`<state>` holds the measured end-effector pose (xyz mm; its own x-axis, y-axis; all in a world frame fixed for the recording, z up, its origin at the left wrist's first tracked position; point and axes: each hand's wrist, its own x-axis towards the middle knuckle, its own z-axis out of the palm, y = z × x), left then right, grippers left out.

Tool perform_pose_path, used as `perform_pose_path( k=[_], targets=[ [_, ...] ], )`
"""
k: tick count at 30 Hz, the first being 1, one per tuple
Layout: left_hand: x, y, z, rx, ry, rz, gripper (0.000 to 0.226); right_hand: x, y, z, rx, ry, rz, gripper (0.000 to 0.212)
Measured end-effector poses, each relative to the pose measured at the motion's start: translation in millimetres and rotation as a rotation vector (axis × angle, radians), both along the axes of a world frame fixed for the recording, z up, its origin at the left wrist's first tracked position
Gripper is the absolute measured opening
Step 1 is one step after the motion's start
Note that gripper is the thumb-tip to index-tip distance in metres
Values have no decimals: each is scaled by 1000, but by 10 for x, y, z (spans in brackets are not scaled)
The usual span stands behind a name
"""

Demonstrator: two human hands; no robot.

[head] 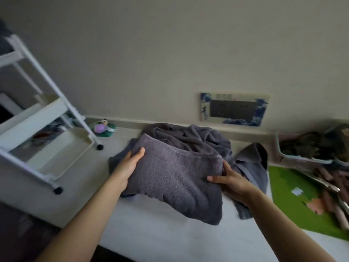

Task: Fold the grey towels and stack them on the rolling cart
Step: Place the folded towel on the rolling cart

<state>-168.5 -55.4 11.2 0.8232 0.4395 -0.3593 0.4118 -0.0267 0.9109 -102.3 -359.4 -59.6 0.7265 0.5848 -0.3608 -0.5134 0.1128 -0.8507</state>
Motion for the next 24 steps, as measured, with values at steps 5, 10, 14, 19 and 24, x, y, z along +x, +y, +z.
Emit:
perform_pose_path(
  k=[5,10,14,19,24],
  targets=[
    [-443,504,291,-14,-99,174,42,185,749,429,-58,-169,-58,65],
    [-774,1061,546,34,-167,344,36,290,1642,801,-201,-276,-16,45],
    [-923,1522,714,81,-201,419,43,310,2306,1024,-293,-436,42,64],
    [-1011,2221,972,186,-255,531,41,333,3214,1338,-383,-652,8,49],
    [-929,2753,1303,401,-378,512,14,462,4017,1738,-294,-722,25,55]
  ],
)
